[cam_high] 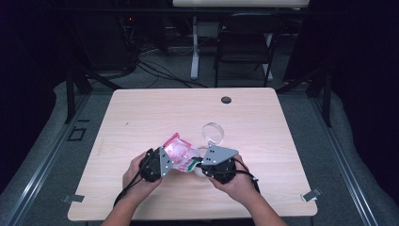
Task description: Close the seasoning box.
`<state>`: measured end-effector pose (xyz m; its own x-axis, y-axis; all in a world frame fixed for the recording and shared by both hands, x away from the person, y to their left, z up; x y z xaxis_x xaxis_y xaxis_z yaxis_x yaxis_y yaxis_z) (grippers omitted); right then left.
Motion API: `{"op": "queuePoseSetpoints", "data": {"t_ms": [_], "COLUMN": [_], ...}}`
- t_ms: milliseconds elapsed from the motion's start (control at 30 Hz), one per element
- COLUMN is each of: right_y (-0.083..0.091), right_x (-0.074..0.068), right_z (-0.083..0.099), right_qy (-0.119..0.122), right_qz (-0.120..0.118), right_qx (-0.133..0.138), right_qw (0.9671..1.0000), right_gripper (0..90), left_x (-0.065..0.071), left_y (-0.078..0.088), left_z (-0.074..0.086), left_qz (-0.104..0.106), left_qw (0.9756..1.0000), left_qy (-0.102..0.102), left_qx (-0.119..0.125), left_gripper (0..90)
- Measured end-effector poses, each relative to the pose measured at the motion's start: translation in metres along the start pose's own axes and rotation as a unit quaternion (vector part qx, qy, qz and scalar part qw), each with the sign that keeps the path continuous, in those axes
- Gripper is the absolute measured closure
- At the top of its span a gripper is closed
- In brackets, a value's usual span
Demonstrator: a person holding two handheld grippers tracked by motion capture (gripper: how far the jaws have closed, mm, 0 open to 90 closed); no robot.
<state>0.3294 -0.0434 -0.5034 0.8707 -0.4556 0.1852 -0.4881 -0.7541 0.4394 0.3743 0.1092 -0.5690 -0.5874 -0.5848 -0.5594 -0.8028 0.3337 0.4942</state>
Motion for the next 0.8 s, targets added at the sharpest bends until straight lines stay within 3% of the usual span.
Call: {"op": "queuePoseSetpoints", "data": {"t_ms": [367, 600, 800], "right_y": [0.0, 0.003, 0.006], "right_x": [0.0, 0.006, 0.012], "right_z": [0.001, 0.001, 0.003], "right_qy": [-0.057, -0.102, -0.119], "right_qz": [-0.025, -0.037, -0.038], "right_qx": [0.007, 0.024, 0.027], "right_qw": [0.998, 0.9938, 0.9918], "right_gripper": [90.0, 90.0, 90.0], "left_x": [-0.002, -0.009, -0.015], "left_y": [0.002, 0.006, 0.008], "left_z": [-0.002, -0.012, -0.021], "left_qz": [-0.021, -0.051, -0.074], "left_qw": [0.9997, 0.9979, 0.9947], "left_qy": [-0.01, -0.04, -0.071], "left_qx": [0.006, 0.009, 0.01], "left_gripper": [60.6, 60.6, 60.7]}}
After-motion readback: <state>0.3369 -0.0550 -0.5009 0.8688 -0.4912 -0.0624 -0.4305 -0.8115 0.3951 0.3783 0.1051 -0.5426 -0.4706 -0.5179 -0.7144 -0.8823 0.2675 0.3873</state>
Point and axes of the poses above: each handheld gripper's, and its own axes: y roughly backward along the jaws, z roughly out of its underside, x roughly to its right, the point moved 8 cm from there along -y, roughly forward along the jaws, and after that the axes turned 5 degrees about x, right-handed, at the moved point
